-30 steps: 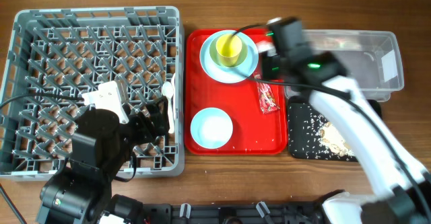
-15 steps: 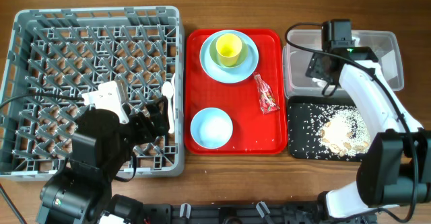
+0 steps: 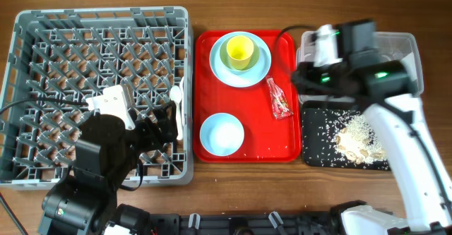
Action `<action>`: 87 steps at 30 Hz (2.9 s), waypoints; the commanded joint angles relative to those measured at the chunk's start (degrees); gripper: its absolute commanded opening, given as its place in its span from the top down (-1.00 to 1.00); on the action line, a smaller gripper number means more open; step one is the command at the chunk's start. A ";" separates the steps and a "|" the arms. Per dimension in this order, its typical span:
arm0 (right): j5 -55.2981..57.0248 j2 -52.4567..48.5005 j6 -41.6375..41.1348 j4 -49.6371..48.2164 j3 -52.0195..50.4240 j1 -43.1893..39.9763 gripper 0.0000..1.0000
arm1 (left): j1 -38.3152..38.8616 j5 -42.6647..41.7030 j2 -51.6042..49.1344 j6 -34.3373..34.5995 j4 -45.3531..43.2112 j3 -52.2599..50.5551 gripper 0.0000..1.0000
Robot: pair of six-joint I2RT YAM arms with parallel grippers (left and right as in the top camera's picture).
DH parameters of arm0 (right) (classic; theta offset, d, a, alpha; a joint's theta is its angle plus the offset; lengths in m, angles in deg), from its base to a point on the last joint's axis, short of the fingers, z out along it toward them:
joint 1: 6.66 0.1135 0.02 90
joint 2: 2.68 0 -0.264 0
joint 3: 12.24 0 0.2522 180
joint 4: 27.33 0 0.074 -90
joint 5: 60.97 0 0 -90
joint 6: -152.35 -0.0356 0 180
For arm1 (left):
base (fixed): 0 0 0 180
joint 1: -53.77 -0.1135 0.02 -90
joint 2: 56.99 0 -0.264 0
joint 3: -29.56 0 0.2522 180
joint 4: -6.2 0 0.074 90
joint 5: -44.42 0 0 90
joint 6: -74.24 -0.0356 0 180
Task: Sort waste into correct bins and load items into the dishwasher rack
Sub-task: 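Carry the tissue right and drop it into the clear bin, then move the right gripper to the red candy wrapper and grasp it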
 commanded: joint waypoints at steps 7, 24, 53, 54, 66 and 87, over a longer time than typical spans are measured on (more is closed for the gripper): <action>17.55 -4.90 -9.49 -17.90 -17.03 15.21 0.00 | -0.26 -0.02 0.04 0.15 -0.15 0.87 -1.00; 11.74 -27.56 -3.52 -34.07 -18.16 15.17 0.24 | -0.26 -0.02 0.04 0.15 -0.15 0.87 -1.00; 11.93 -22.77 -11.98 -32.61 -24.06 11.45 -0.03 | -0.26 -0.02 0.04 0.15 -0.15 0.87 -1.00; 10.47 -24.94 -12.04 -33.90 -24.04 11.45 -0.03 | -0.26 -0.02 0.04 0.15 -0.15 0.87 -1.00; 9.94 -23.80 -16.76 -34.40 -23.02 11.37 -0.01 | -0.26 -0.02 0.04 0.15 -0.15 0.87 -1.00; 11.50 -15.63 -22.51 -42.32 -22.08 18.43 0.88 | -0.26 -0.02 0.04 0.15 -0.15 0.87 -1.00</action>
